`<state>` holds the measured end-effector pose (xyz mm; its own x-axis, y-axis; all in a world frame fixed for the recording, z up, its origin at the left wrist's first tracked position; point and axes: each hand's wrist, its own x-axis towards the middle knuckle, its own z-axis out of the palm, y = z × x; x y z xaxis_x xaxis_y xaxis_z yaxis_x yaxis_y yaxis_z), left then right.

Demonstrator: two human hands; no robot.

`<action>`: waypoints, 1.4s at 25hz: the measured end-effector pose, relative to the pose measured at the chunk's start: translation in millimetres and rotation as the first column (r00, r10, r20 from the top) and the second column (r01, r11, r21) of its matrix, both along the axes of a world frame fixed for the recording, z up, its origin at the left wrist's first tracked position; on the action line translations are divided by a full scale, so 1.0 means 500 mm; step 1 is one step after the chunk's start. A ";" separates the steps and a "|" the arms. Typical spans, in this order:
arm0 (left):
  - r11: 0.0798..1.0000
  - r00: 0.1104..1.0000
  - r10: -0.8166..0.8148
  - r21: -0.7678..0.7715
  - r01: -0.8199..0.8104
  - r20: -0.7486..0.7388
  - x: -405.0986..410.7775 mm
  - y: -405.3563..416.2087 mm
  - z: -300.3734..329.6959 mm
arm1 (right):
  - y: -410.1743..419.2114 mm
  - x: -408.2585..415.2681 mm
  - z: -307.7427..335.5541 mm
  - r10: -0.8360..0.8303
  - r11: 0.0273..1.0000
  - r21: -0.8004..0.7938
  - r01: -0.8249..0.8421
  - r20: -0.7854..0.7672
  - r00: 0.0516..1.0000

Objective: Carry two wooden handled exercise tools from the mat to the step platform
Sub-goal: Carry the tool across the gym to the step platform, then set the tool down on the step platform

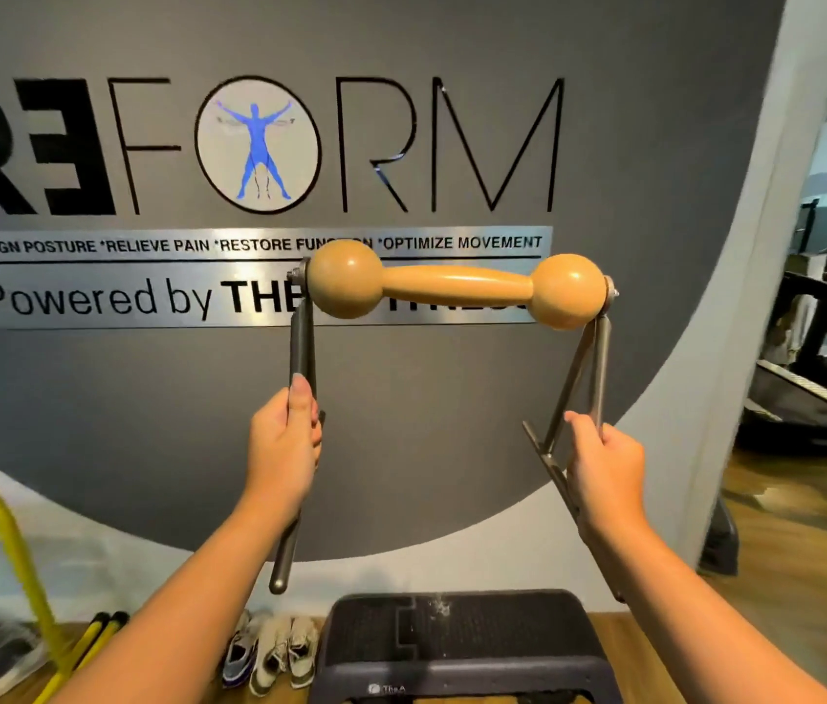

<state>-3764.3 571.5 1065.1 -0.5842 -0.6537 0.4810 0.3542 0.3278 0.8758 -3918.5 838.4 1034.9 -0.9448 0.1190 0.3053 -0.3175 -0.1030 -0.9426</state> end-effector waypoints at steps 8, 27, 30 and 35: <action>0.991 0.993 0.093 0.095 -0.099 0.071 -0.324 -0.118 -0.112 | -0.146 -0.373 -0.079 0.099 0.991 0.087 -0.100 0.017 0.995; 0.708 0.968 -0.239 0.696 0.121 0.075 -0.771 -0.480 -0.453 | -0.489 -0.756 -0.476 -0.115 0.988 0.130 0.083 0.256 0.960; 0.606 0.980 -0.185 0.793 0.051 0.078 -0.827 -0.524 -0.537 | -0.527 -0.801 -0.562 -0.088 0.989 0.138 0.045 0.321 0.943; 0.560 0.988 -0.091 0.827 -0.054 0.126 -0.897 -0.570 -0.700 | -0.573 -0.871 -0.714 0.041 0.980 0.157 -0.121 0.435 0.900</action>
